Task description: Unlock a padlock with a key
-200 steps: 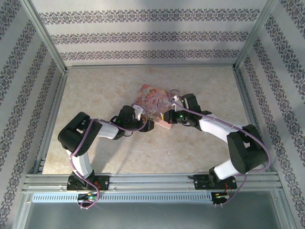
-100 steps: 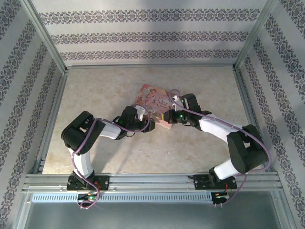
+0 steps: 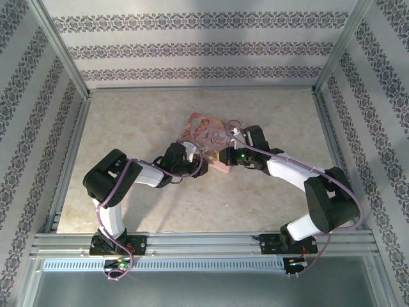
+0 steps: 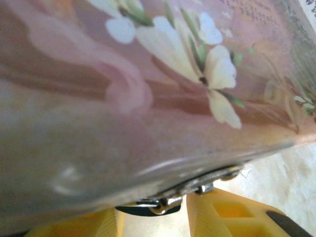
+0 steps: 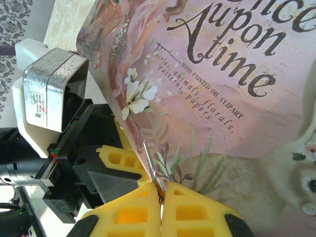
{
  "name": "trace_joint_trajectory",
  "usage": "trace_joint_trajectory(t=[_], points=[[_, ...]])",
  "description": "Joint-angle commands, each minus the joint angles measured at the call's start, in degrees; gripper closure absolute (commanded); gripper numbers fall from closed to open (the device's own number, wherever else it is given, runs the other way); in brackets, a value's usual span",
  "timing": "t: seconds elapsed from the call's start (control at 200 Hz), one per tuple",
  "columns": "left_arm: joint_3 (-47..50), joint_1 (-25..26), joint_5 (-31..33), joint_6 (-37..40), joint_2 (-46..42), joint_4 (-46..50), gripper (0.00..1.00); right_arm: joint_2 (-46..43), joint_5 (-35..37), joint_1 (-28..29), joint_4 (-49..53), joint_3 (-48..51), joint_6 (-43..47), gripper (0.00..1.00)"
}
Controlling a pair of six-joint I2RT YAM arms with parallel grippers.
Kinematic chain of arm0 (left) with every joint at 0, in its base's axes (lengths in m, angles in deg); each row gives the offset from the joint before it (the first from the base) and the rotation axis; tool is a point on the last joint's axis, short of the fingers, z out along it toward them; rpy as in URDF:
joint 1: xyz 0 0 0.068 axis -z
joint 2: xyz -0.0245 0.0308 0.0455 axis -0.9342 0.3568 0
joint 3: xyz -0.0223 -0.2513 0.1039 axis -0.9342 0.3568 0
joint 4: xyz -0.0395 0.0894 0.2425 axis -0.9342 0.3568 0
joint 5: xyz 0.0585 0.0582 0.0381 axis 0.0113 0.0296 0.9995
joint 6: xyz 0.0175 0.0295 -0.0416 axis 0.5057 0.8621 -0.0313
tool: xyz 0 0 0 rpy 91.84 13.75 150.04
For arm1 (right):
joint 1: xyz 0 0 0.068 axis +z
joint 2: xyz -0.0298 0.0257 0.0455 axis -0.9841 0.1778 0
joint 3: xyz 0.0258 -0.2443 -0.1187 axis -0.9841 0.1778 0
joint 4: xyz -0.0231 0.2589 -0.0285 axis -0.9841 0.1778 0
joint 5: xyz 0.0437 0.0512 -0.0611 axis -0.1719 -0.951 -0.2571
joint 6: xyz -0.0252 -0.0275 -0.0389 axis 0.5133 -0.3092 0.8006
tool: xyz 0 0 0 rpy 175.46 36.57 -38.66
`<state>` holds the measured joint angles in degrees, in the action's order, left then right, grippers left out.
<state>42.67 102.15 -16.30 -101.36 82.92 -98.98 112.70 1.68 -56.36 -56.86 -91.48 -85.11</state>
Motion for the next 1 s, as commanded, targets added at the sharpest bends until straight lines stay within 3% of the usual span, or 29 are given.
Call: trace_joint_trajectory(t=[0.0, 0.245, 0.425, 0.605, 0.995], points=[[-0.93, 0.87, 1.61, -0.79, -0.71, -3.72, 0.67, 0.18, 2.56, 0.51, 2.62, 1.05, 0.25, 1.0], [-0.36, 0.93, 2.12, -3.07, -2.54, -4.96, 0.76, -2.07, 2.63, 0.51, 2.44, 1.12, 0.43, 1.0], [-0.41, 2.0, 2.99, -4.04, -5.78, -0.48, 0.77, -8.08, 4.17, 0.68, 2.57, 1.72, 2.29, 1.0], [-2.28, 3.47, 2.58, -6.37, -8.64, 7.13, 0.77, -16.89, 10.07, 2.82, 3.87, 6.88, 6.55, 1.0], [-7.7, 4.82, -1.59, -13.86, -12.92, 18.95, 0.78, -29.83, 23.91, 14.94, -2.07, 21.57, 13.94, 1.0]])
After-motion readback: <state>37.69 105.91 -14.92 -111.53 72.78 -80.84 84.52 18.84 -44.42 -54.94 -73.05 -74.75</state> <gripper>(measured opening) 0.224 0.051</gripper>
